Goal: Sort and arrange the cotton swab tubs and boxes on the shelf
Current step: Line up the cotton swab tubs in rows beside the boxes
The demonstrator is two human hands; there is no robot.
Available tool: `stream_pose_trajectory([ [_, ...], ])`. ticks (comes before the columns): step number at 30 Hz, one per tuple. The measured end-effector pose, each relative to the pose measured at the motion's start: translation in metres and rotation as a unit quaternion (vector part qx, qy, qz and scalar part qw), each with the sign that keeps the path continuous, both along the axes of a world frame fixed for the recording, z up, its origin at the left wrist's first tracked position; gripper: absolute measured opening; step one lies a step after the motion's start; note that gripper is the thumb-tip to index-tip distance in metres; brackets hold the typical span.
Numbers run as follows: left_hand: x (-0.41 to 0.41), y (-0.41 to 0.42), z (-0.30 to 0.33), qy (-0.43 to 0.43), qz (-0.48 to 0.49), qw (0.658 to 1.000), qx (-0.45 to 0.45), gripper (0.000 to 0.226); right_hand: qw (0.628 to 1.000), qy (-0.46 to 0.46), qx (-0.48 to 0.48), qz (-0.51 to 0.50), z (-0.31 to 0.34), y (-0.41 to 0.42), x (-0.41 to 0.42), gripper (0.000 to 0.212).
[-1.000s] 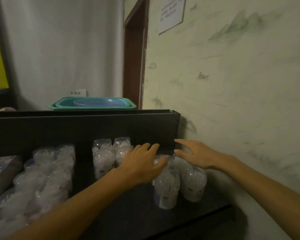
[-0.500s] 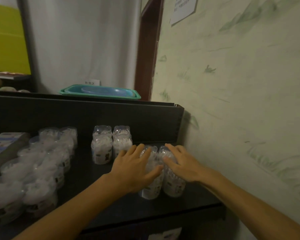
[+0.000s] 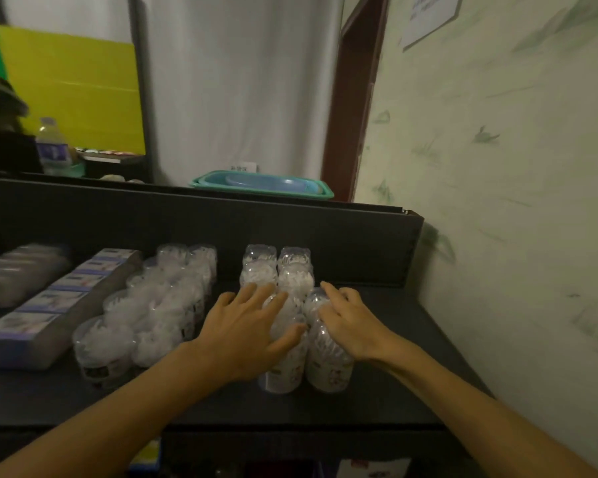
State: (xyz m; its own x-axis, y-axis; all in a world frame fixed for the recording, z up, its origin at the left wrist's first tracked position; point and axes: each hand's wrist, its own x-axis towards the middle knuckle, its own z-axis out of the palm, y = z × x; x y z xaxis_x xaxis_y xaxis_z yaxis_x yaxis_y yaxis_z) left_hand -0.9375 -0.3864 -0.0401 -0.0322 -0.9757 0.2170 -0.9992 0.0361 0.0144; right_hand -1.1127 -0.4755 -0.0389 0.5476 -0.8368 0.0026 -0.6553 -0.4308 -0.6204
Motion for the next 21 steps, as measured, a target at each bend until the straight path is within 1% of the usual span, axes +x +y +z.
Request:
stream_pose_trajectory([
  [2, 0.007, 0.004, 0.002, -0.005, 0.013, 1.000, 0.014, 0.078, 1.000, 0.000, -0.012, 0.009, 0.000, 0.003, 0.009, 0.050],
  [5, 0.012, 0.007, 0.005, -0.018, 0.026, 0.999, 0.026, 0.080, 0.999, 0.015, -0.029, 0.009, -0.003, 0.004, 0.020, 0.059],
  [8, 0.020, 0.008, 0.004, -0.032, 0.040, 0.998, 0.030, 0.086, 0.999, 0.017, -0.036, 0.009, -0.005, 0.005, 0.030, 0.062],
  [13, 0.027, 0.009, 0.003, -0.034, 0.048, 0.998, 0.033, 0.073, 0.999, 0.020, -0.035, 0.015, -0.003, 0.004, 0.037, 0.064],
  [17, 0.029, 0.007, 0.003, -0.036, 0.051, 0.997, 0.043, 0.074, 0.999, 0.020, -0.031, 0.013, -0.001, 0.005, 0.038, 0.064],
  [21, 0.033, 0.003, 0.005, -0.055, 0.044, 0.996, 0.053, 0.075, 1.000, 0.003, -0.024, 0.014, -0.001, 0.004, 0.038, 0.064],
])
